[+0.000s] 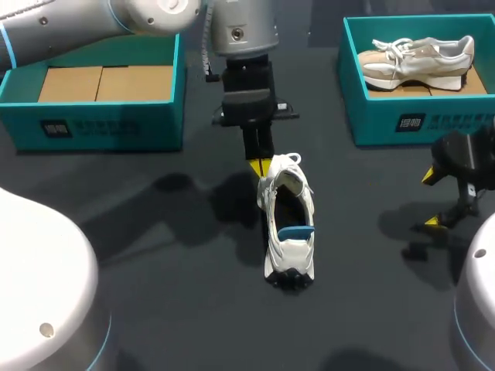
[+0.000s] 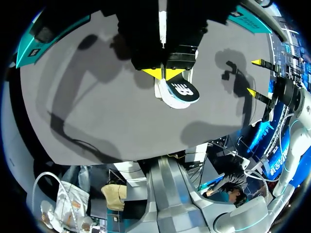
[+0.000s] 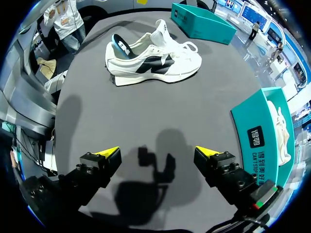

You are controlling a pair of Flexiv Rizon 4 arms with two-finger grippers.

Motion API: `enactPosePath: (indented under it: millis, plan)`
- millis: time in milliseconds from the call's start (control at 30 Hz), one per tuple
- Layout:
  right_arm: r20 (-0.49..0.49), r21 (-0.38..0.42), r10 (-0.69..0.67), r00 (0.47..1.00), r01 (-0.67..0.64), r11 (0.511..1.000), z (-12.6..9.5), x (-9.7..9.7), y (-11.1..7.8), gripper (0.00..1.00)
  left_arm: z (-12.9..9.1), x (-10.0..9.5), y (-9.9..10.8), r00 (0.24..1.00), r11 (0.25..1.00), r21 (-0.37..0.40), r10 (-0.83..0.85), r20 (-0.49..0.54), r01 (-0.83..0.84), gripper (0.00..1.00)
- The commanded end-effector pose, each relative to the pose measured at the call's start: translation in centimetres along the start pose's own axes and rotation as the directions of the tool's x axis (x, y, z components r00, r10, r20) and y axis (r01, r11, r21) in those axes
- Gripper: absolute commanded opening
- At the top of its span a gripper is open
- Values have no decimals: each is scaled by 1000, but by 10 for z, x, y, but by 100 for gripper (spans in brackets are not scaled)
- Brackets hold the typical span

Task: Take the shoe out of the shoebox, open the shoe tongue, remove and reinsert the insole, then place the shoe into the shoebox

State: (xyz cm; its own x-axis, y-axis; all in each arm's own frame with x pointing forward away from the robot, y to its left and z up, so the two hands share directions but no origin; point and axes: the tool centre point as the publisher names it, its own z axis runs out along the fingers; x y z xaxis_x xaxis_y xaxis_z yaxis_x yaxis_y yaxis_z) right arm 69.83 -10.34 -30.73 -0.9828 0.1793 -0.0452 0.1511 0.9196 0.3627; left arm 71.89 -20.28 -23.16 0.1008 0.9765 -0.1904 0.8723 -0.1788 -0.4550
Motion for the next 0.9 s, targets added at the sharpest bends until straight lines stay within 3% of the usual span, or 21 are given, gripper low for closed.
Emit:
enactPosePath:
  millis: [33, 900]
  plan:
    - [3, 4, 1, 1000, -1, 1000, -1, 2, 0, 100, 7, -18, 5, 1000, 1000, 7, -9, -22, 10, 0]
    - [3, 4, 1, 1000, -1, 1000, -1, 2, 0, 100, 8, -21, 6, 999, 1000, -1, -30, -27, 30, 0]
